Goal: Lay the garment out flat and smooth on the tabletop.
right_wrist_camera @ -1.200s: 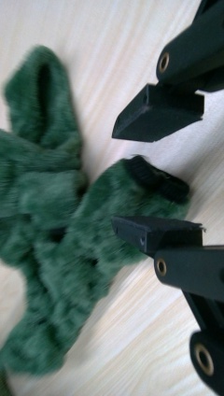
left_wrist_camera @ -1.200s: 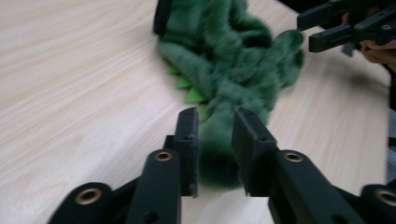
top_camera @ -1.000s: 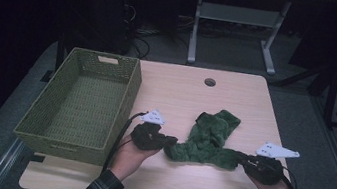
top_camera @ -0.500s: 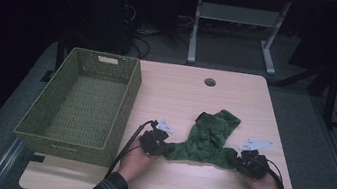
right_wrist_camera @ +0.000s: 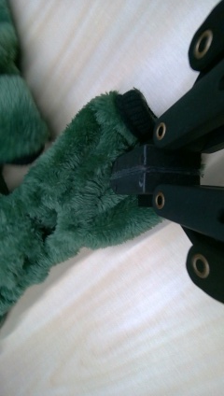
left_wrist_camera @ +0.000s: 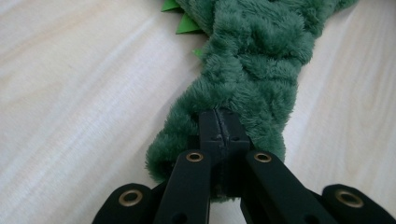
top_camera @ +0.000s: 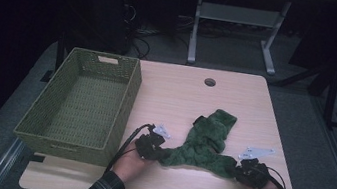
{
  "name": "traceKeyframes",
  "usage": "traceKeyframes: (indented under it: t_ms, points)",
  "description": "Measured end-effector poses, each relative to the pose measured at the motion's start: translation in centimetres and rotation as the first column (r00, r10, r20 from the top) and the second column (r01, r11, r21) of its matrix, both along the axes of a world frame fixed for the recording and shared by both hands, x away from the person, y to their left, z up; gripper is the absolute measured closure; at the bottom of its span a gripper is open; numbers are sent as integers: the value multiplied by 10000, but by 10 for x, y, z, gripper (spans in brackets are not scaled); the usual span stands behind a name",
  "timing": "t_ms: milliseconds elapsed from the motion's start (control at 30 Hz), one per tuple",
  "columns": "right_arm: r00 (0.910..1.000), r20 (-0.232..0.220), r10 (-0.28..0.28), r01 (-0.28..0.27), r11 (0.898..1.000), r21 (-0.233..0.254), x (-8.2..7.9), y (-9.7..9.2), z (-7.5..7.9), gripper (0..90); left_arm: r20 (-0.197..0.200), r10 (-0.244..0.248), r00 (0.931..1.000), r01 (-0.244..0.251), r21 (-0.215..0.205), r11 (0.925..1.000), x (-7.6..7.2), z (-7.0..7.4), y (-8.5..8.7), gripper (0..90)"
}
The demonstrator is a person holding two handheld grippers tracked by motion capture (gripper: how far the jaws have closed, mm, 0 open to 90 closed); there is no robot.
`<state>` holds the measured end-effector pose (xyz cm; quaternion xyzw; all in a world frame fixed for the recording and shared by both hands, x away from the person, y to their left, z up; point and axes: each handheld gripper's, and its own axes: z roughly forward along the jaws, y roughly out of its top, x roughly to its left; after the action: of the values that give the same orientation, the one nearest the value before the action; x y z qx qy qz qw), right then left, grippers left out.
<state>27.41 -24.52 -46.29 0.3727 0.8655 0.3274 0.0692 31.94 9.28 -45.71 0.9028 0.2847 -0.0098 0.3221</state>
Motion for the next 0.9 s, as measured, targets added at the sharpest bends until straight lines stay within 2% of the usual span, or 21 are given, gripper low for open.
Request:
traceKeyframes:
  t_ms: [133,200,300,367,433,467,500,567,667,767,833,900]
  points:
    - [9998,-184,82,-80,9999,138,-15,-1,0,899,-312,-167,9994,163,-139,9998,-6,0,4,897]
    - [9997,-146,171,-169,9998,133,-17,-2,0,899,-408,-301,9987,297,-126,9995,-10,0,7,898]
    - [9994,-222,256,-251,9995,195,-23,-2,0,900,-594,-346,9976,325,-363,9988,-16,-1,11,897]
    - [9991,-177,376,-374,9992,110,-24,-1,1,884,-592,-390,9975,360,-511,9980,-16,2,13,836]
    - [9991,-87,417,-415,9989,195,-24,0,4,846,-404,-399,9984,371,-689,9969,-14,10,12,809]
    - [9989,108,467,-469,9986,228,-22,1,10,828,-179,-398,9990,382,-842,9957,-9,19,11,783]
    - [9989,108,467,-469,9986,228,-22,1,10,828,-179,-398,9990,382,-842,9957,-9,19,11,770]
    - [9986,311,431,-439,9987,246,-16,2,15,795,59,-374,9993,378,-1046,9938,-1,27,9,760]
    - [9976,613,306,-329,9988,364,-7,3,21,746,466,-390,9982,440,-1136,9926,12,38,2,707]
    - [9975,706,89,-116,9992,383,4,2,24,694,714,-530,9960,612,-1176,9912,29,44,-7,642]
    - [9981,622,35,-67,9987,506,11,1,22,669,877,-558,9946,657,-1139,9913,40,45,-15,606]
    - [9986,533,2,-25,9991,429,16,1,19,642,933,-612,9938,710,-1059,9918,49,45,-21,580]
